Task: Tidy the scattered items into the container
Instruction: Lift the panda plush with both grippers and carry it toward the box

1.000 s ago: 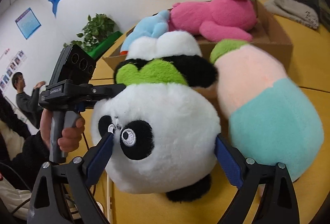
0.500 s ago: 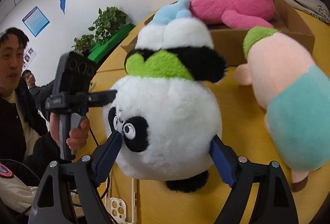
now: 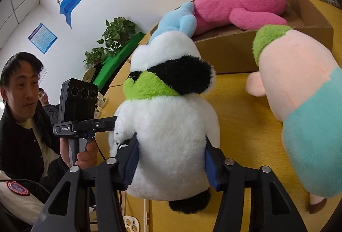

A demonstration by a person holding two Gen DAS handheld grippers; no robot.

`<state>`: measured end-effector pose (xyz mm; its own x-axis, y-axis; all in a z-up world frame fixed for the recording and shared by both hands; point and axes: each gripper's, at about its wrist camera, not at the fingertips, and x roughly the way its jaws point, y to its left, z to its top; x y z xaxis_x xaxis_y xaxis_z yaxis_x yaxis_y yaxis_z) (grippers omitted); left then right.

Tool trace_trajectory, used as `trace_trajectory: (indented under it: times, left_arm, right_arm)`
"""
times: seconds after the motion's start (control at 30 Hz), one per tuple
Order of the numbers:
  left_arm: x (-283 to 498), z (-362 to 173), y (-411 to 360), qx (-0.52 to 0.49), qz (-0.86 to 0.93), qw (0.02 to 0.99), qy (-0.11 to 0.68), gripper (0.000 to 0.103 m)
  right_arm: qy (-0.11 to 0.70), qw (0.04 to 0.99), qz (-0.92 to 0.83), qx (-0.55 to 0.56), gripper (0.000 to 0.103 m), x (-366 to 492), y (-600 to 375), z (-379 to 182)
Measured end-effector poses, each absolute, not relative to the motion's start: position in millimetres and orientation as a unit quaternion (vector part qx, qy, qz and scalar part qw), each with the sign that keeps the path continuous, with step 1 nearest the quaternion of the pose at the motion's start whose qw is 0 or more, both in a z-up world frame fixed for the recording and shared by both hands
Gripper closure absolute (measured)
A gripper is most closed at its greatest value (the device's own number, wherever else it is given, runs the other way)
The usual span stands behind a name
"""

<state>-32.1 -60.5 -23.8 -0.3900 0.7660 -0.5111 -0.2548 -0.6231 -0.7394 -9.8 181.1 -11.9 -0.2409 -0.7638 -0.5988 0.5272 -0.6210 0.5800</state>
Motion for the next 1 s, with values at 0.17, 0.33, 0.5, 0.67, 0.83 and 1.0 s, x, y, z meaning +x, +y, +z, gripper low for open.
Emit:
trace_trajectory:
  times: [0.17, 0.33, 0.5, 0.67, 0.83, 1.0]
  left_arm:
    - [-35.6, 21.7, -55.4, -0.407, 0.802, 0.344, -0.272, 0.05]
    - [-49.7, 60.5, -45.0, -0.387, 0.827, 0.342, -0.225, 0.05]
    - [-50.9, 39.4, -45.9, -0.412, 0.818, 0.328, -0.229, 0.051]
    - [-47.3, 12.6, -51.3, -0.441, 0.809, 0.308, -0.239, 0.051]
    - [-45.1, 4.6, -52.6, -0.453, 0.807, 0.297, -0.235, 0.051]
    - [-44.3, 6.1, -52.7, -0.455, 0.809, 0.292, -0.232, 0.051]
  right_arm:
    - [-0.14, 0.433, -0.795, 0.402, 0.05, -15.8, 195.4, 26.4]
    - [-0.135, 0.443, -0.808, 0.363, 0.05, -25.4, 202.4, 64.6]
    - [-0.141, 0.439, -0.795, 0.394, 0.05, -31.7, 197.0, 48.3]
    - [-0.128, 0.411, -0.786, 0.444, 0.048, -31.8, 183.2, 22.0]
    - [-0.066, 0.364, -0.81, 0.455, 0.062, -23.2, 163.5, 18.7]
    - [-0.049, 0.345, -0.821, 0.453, 0.063, -22.2, 159.0, 21.2]
